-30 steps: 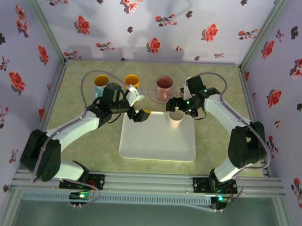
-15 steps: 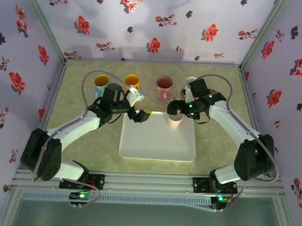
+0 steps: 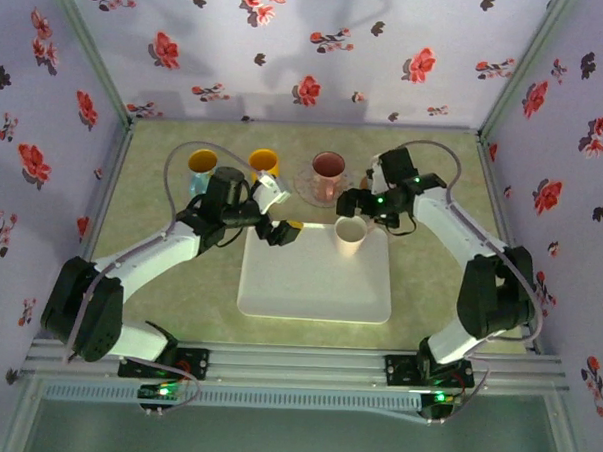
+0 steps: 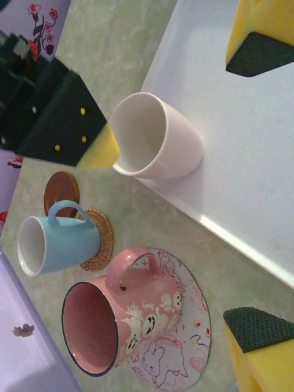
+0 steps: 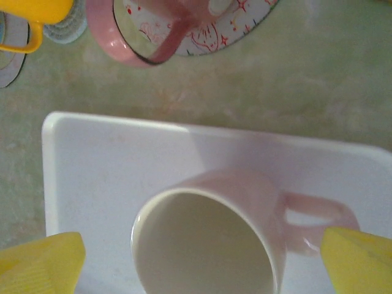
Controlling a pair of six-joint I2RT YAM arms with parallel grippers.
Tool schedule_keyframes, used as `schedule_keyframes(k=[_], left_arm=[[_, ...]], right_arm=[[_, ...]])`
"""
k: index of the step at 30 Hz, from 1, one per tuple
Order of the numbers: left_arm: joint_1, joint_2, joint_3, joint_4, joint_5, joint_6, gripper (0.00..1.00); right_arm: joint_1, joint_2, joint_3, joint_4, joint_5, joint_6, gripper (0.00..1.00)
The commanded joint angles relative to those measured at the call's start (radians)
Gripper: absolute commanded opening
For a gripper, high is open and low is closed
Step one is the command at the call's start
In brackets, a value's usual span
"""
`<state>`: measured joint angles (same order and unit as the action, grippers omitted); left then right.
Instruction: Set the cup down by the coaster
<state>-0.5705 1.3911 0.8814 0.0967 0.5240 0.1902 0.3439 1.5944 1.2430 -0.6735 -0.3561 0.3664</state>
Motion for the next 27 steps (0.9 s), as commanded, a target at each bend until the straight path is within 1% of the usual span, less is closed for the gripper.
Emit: schedule_keyframes(k=[1,8,12,27], left_arm=[[-0.006,0.006,0.016,0.009,-0.007,0.001,1.0],[-0.013,0.016,0.028,-0.014,-0.001,0.015,1.0],[-0.012,0.02,0.032,-0.013,-0.001,0.02,1.0],[-0.017,0.027,0.03,0.0,0.007,0.022,1.0]], right_arm=[[-0.005,0.041,0.042,0.027,-0.003,-0.034,1.0],[-0.005,0.088,0.056,0.041,-0.001,-0.044,1.0],[-0.006,0.095,0.058,0.017,0.0,-0.054,1.0],[-0.005,-0.003,0.007,-0.041,-0.026,-0.037,1.0]])
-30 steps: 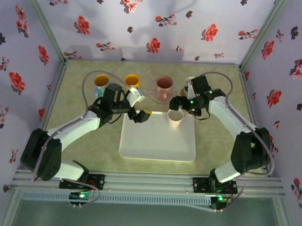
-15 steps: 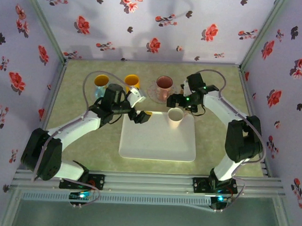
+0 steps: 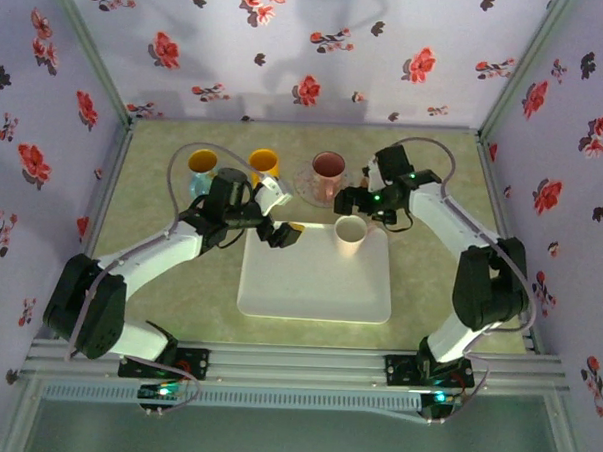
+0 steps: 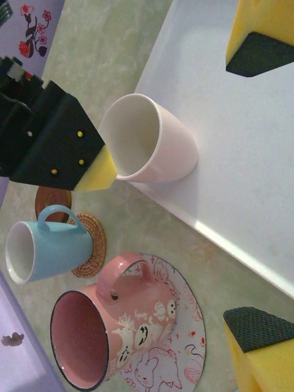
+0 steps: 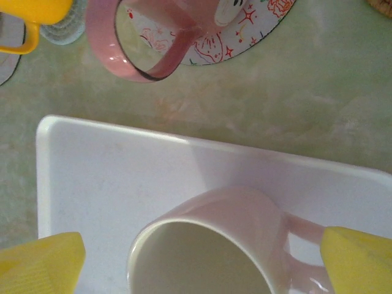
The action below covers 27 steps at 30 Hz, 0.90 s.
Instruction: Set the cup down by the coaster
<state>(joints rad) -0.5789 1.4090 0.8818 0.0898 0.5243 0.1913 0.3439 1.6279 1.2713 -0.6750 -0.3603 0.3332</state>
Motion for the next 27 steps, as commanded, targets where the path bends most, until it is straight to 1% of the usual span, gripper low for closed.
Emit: schedule_keyframes(k=[1,6,11,18,27], left_arm=[[-0.009,0.008,0.029,0.007,0.006,0.022,1.0],[-0.009,0.005,0.025,0.008,0.008,0.022,1.0],[-0.009,0.003,0.026,0.006,0.008,0.022,1.0],[-0.009,0.005,0.025,-0.001,0.006,0.022,1.0],[-0.009,0.017,0.036,-0.009,0.004,0.023,1.0]], right_arm=[[-0.005,-0.039,-0.028,-0.043,-0.023,-0.003,1.0],[-0.005,-0.052,-0.043,-0.035,0.002,-0.008,1.0],[-0.004,-0.029,-0.004,-0.009,0.026,-0.023,1.0],[-0.005,0.028,0.064,-0.003,0.036,-0.061,1.0],[-0.005,0.111,0.079,0.017,0.019,-0.053,1.0]])
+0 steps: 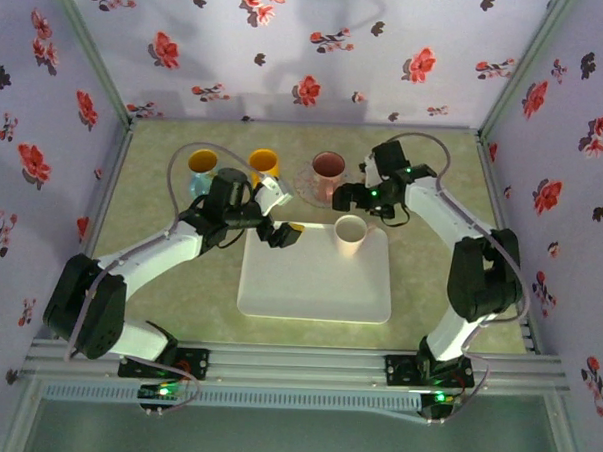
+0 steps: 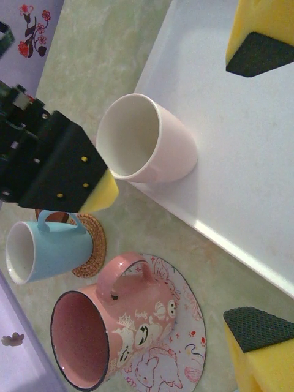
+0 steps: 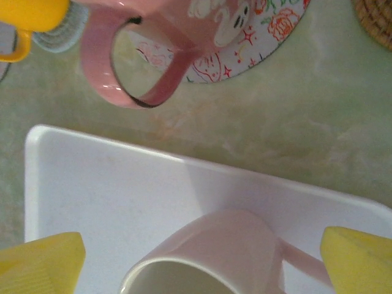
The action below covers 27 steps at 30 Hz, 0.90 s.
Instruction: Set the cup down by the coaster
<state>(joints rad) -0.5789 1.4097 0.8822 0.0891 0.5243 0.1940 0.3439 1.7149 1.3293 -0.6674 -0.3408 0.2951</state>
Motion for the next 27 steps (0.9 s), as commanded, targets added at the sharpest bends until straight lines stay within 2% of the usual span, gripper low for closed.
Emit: schedule_keyframes(k=[1,11,27], left_arm=[[-0.009,0.019,0.036,-0.007,0.003,0.02,1.0],[-0.009,0.039,0.044,-0.006,0.006,0.022,1.0],[-0.01,0.042,0.037,0.011,0.023,0.021,1.0]], right_arm=[[-0.005,0.03,0.021,0.013,-0.002,-0.015,1.0],[-0.005,0.042,0.029,-0.038,-0.027,-0.028,1.0],[0.003,-0.053,-0.054,-0.064,-0.049,0.017,1.0]])
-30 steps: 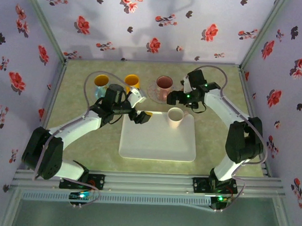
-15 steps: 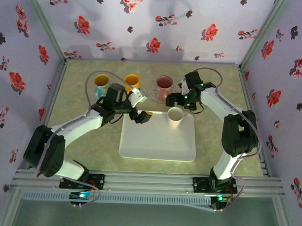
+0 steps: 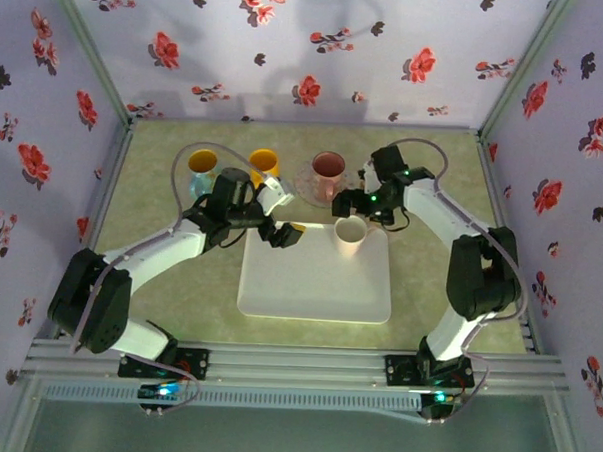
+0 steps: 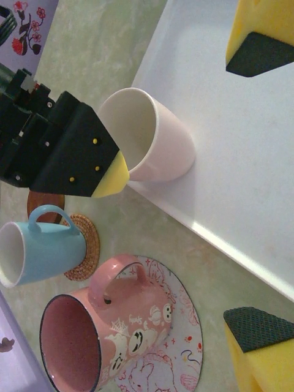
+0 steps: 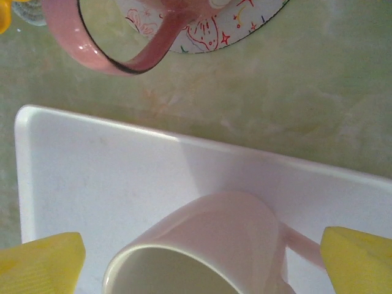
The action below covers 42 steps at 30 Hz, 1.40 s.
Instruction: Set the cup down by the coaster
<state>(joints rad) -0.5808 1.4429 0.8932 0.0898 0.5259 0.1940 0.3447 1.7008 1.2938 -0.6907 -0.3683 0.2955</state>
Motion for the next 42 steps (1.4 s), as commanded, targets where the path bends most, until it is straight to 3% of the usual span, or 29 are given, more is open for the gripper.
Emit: schedule_keyframes(k=[1,18,33,42], left_arm=[[-0.009,0.007,0.026,0.011,0.022,0.021,1.0],[-0.011,0.003,0.007,0.039,0.025,0.01,1.0],[-0.014,-0.007,-0.011,0.06,0.025,0.009,1.0],[-0.017,-0.03,-0.036,0.077,0.026,-0.001,1.0]], right_arm=[[0.003,-0.043,-0.022,-0.047,-0.024,0.017,1.0],[0.021,-0.139,-0.109,-0.088,-0.04,0.043,1.0],[0.077,-0.258,-0.227,-0.029,-0.029,0.16,1.0],[0.114,-0.338,-0.248,-0.046,0.097,0.101,1.0]])
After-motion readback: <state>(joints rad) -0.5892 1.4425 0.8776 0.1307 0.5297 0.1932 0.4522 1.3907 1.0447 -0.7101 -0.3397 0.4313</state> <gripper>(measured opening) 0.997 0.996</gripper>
